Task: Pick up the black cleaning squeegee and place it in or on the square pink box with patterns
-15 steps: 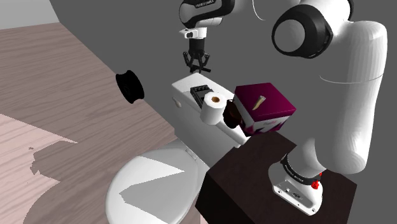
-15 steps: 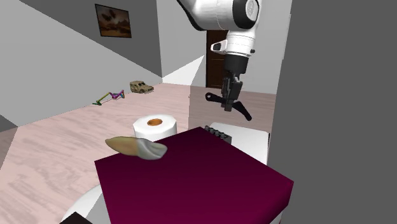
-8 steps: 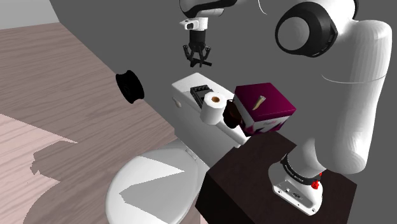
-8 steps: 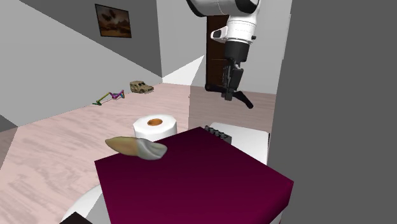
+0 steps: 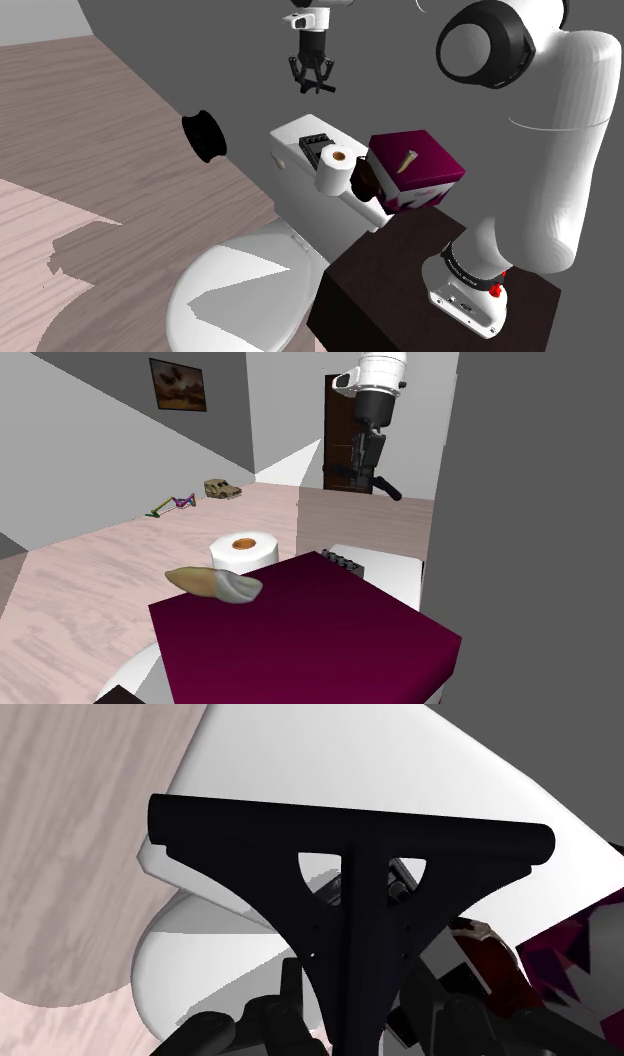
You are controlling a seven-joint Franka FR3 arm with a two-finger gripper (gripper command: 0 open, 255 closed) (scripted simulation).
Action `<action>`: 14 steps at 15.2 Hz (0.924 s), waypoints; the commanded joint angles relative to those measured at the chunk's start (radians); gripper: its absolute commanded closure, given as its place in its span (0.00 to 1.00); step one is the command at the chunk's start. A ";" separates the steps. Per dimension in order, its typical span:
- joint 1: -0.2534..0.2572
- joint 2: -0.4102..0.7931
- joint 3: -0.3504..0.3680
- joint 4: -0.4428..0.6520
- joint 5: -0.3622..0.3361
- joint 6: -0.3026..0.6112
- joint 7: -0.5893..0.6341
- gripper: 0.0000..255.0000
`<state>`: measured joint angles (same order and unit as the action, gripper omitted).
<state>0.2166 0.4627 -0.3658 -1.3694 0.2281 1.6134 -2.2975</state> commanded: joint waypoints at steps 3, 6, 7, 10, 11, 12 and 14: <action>-0.005 0.000 -0.001 0.053 -0.001 -0.052 0.006 1.00; -0.010 0.003 -0.001 0.097 0.000 -0.093 0.010 1.00; -0.012 0.004 -0.001 0.113 0.000 -0.108 0.011 1.00; 0.000 -0.048 -0.007 0.052 -0.015 -0.097 0.010 1.00; 0.014 -0.099 -0.013 -0.024 -0.030 -0.070 0.009 1.00; 0.025 -0.149 -0.018 -0.095 -0.046 -0.047 0.008 1.00; 0.043 -0.242 -0.025 -0.222 -0.077 -0.007 0.011 1.00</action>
<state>0.2518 0.2641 -0.3868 -1.5316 0.1653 1.5878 -2.2867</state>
